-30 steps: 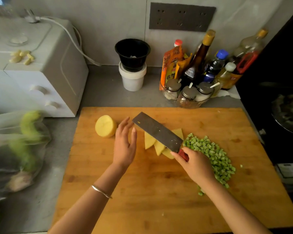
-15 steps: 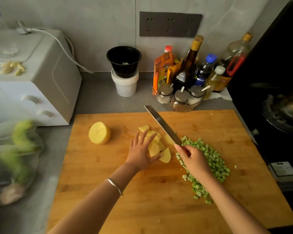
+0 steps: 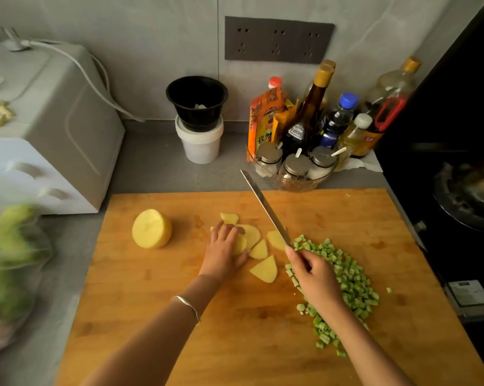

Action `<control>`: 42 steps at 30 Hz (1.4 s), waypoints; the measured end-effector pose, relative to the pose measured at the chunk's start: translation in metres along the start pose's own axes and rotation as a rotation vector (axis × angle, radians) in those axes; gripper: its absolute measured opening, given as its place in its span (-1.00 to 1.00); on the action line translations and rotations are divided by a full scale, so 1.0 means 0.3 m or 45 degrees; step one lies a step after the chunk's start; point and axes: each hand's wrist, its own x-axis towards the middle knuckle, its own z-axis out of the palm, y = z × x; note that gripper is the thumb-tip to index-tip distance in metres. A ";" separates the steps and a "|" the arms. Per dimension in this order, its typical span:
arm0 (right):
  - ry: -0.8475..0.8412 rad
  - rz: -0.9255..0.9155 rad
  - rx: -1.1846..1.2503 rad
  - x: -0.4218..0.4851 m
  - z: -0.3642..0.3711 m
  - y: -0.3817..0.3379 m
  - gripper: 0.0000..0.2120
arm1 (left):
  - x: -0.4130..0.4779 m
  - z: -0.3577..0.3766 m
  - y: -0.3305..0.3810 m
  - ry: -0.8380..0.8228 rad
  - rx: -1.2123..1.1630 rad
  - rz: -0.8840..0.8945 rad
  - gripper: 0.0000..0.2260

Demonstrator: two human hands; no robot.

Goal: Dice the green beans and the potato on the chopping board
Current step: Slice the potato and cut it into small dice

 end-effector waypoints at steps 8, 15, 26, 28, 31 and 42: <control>-0.088 0.038 0.194 -0.042 0.053 -0.014 -0.50 | -0.136 -0.036 -0.081 0.364 -0.239 -0.151 -0.52; -0.282 0.203 0.391 -0.103 0.108 -0.033 -0.47 | -0.185 -0.148 -0.097 -0.013 -0.899 -0.302 -0.55; -0.449 0.493 0.438 -0.193 0.193 -0.040 -0.49 | -0.320 -0.155 -0.116 -0.078 -0.426 -0.239 -0.38; -0.440 0.489 0.397 -0.197 0.199 -0.042 -0.50 | -0.312 -0.149 -0.112 -0.105 -0.318 -0.208 -0.35; -0.440 0.518 0.382 -0.201 0.207 -0.043 -0.53 | -0.303 -0.151 -0.106 -0.090 -0.119 -0.252 -0.38; -0.459 0.531 0.374 -0.193 0.207 -0.034 -0.51 | -0.213 -0.186 -0.119 0.032 -0.736 -0.333 -0.77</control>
